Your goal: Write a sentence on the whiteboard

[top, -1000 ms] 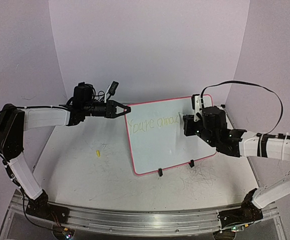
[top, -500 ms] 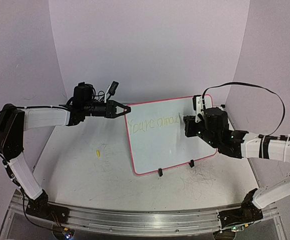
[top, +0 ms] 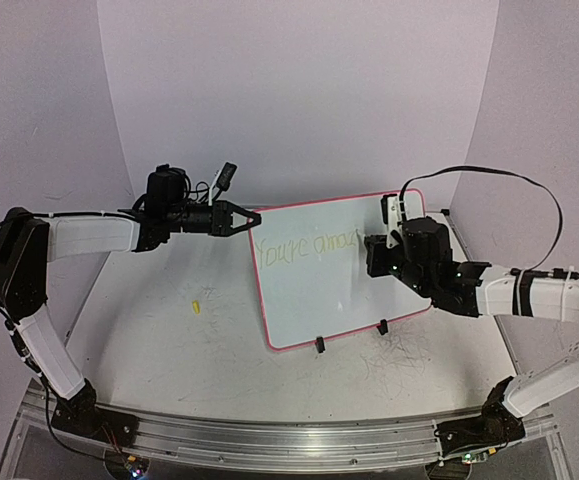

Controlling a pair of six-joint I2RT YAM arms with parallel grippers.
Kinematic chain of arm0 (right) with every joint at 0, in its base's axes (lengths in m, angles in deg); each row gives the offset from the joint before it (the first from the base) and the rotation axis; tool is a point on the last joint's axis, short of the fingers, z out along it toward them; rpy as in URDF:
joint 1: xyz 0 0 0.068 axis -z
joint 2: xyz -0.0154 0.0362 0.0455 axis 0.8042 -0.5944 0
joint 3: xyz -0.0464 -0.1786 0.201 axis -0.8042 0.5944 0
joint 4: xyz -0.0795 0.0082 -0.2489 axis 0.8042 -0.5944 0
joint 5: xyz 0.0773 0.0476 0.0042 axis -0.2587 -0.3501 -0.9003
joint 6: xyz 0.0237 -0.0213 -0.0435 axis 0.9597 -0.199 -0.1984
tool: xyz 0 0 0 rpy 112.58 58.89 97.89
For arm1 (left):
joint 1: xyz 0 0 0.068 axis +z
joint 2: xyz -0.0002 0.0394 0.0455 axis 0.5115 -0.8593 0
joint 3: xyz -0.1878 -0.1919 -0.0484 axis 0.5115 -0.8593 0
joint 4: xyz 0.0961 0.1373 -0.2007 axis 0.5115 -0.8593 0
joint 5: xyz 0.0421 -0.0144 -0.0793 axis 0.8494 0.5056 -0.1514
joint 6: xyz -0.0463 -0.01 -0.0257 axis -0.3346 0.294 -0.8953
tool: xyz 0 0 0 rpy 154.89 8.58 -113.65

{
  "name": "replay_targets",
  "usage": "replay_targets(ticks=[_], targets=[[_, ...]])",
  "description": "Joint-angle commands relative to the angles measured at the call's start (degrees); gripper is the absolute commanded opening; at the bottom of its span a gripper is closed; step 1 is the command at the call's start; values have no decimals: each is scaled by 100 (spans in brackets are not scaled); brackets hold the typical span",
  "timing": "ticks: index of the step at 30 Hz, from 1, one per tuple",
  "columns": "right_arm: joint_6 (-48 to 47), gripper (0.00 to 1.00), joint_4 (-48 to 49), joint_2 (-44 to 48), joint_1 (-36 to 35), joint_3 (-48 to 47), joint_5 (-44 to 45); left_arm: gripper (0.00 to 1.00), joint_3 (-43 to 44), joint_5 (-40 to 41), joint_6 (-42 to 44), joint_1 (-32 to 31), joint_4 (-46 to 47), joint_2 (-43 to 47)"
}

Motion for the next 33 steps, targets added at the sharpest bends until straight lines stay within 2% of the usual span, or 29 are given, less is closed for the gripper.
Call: replay_targets(ticks=[1,15,33], targets=[[144,0,-142,175,9,164,-43,0,-16,103,76,4,-157,197],[433,0,-265,285,-70,459,-210,0,-15,111,76,-14,-156,186],[137,0,-55,253,21,-167,60,0,-28,122,85,-14,-156,187]])
